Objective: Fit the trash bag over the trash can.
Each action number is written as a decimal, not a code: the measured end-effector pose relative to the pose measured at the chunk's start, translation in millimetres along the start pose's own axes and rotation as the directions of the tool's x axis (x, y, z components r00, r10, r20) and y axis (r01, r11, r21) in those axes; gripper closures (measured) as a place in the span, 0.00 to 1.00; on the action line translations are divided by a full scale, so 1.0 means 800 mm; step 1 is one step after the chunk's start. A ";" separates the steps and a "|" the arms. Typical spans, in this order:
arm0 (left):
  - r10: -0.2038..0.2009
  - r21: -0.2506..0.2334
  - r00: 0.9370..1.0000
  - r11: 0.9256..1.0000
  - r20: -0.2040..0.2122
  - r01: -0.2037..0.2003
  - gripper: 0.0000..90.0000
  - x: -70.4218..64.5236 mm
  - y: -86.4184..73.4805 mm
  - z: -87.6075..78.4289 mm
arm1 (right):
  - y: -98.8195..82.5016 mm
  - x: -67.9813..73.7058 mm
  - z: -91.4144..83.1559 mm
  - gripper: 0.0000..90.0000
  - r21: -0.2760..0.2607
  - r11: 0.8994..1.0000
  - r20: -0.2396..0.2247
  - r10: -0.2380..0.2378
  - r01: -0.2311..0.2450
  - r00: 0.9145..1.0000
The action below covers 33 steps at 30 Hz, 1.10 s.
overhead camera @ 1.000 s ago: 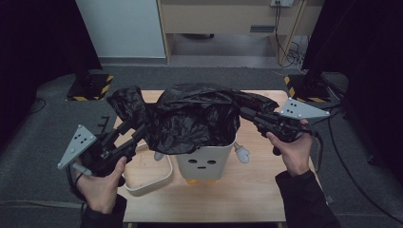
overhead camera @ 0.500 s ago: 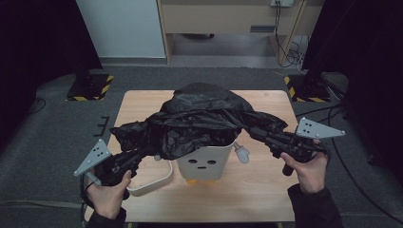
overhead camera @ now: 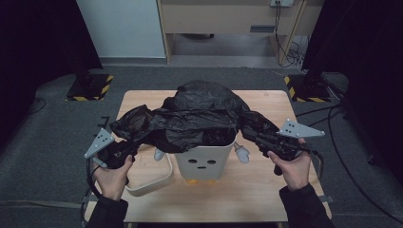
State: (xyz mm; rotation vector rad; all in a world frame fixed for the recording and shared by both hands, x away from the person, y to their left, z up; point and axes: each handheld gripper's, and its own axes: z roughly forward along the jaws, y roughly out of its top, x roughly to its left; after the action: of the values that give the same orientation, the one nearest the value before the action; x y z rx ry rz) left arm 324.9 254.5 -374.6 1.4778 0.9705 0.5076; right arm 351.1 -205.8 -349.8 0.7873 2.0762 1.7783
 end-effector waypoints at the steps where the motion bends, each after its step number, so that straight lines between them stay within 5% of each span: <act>1: 0.000 0.000 1.000 1.000 0.000 0.000 1.00 0.000 0.000 0.000 | -0.001 0.000 0.002 1.00 0.001 1.000 0.004 0.000 0.000 1.000; 3: -0.035 -0.027 0.999 0.999 -0.008 0.035 0.97 0.006 0.001 0.005 | -0.003 -0.001 0.002 1.00 -0.004 1.000 0.006 -0.005 0.005 1.000; 7: -0.020 -0.050 0.997 0.999 -0.081 0.016 0.58 -0.001 0.000 -0.005 | 0.001 0.002 -0.006 1.00 -0.022 1.000 0.005 -0.015 0.015 1.000; 10: -0.021 -0.063 0.994 0.998 -0.110 0.014 0.37 0.001 -0.001 -0.013 | 0.005 0.004 -0.011 1.00 -0.036 0.999 0.005 -0.021 0.021 1.000; 15: -0.038 -0.116 0.987 0.993 -0.155 0.020 0.26 0.011 0.007 -0.045 | 0.008 0.005 -0.012 1.00 -0.040 0.999 0.011 -0.029 0.029 1.000; 19: 0.013 -0.214 0.983 0.975 -0.183 -0.053 0.22 0.005 0.038 -0.076 | 0.007 0.005 -0.010 1.00 -0.039 0.999 0.009 -0.030 0.030 1.000; 23: 0.042 -0.248 0.983 0.965 -0.181 -0.087 0.21 -0.002 0.053 -0.084 | 0.009 0.005 -0.011 1.00 -0.043 0.999 0.008 -0.031 0.031 0.999; 25: 0.068 -0.266 0.986 0.958 -0.154 -0.107 0.21 -0.013 0.064 -0.082 | 0.010 0.005 -0.011 1.00 -0.049 0.998 0.008 -0.032 0.033 0.999; 28: 0.101 -0.254 0.986 0.958 -0.129 -0.131 0.22 -0.022 0.069 -0.074 | 0.011 0.005 -0.011 1.00 -0.052 0.998 0.007 -0.035 0.035 0.999; 30: 0.108 -0.227 0.994 0.968 -0.025 -0.111 0.24 -0.038 0.070 -0.052 | 0.013 0.005 -0.011 1.00 -0.054 0.998 0.005 -0.038 0.038 0.999; 33: 0.090 -0.204 0.995 0.976 0.047 -0.079 0.27 -0.049 0.069 -0.028 | 0.015 0.006 -0.010 1.00 -0.059 0.997 0.003 -0.040 0.040 0.999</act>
State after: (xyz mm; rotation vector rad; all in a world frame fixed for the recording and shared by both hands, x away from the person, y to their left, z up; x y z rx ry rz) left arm 300.6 240.6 -308.6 1.3468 0.7905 0.6052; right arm 345.1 -208.8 -336.0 0.7258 2.0136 1.8078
